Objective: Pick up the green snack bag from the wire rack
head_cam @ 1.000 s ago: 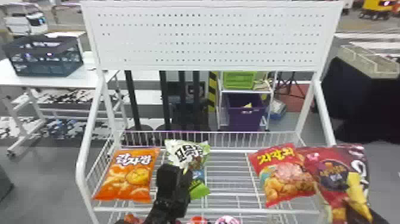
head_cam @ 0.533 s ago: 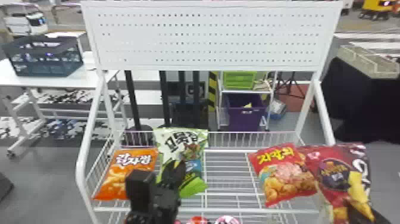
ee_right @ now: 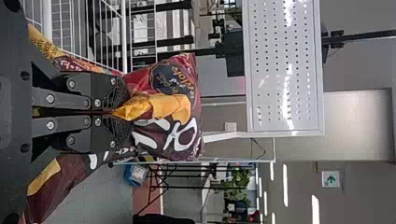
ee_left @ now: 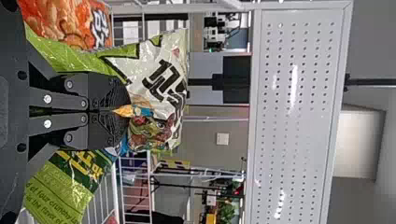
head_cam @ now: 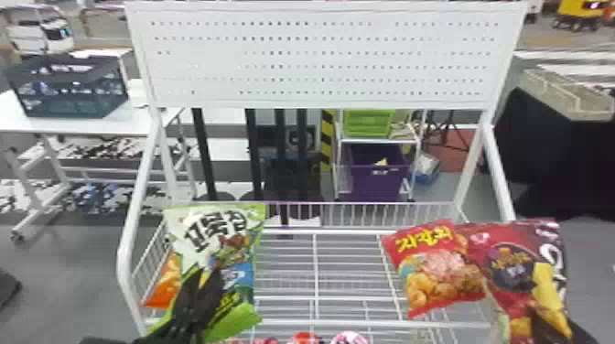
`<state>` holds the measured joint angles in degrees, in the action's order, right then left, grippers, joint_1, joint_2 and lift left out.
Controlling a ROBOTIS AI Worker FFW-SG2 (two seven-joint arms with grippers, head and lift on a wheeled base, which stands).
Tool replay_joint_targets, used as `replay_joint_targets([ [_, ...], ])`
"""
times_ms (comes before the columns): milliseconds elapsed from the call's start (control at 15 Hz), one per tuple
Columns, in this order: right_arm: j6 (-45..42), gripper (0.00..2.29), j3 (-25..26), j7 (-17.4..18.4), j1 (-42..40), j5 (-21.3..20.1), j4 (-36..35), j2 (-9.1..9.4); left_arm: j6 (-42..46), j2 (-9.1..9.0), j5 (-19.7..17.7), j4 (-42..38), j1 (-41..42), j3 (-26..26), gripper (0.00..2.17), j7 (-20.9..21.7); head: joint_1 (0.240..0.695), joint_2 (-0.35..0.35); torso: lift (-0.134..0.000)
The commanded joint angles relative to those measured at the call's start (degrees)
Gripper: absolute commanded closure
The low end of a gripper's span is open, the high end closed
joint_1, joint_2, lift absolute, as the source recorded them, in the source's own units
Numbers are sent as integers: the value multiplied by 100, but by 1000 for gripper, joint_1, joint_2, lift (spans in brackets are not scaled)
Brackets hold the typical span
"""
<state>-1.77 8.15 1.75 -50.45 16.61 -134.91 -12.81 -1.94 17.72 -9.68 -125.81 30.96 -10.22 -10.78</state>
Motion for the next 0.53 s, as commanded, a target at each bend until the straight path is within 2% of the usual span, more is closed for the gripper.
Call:
replay_joint_targets([
  [0,15,2243,-15,0,0,0,8,-2,426,-23,37,-31,296,214,2128,-108,499,0,0],
  [200,-2,2243,-15,0,-17,0,-9,-2,690,-14,10,-31,595,513,2128,-108,499,0,0],
  [467,-2,2243,-42,0,-17,0,-9,6,866,-40,-7,-31,736,565,2128,-108,499,0,0],
])
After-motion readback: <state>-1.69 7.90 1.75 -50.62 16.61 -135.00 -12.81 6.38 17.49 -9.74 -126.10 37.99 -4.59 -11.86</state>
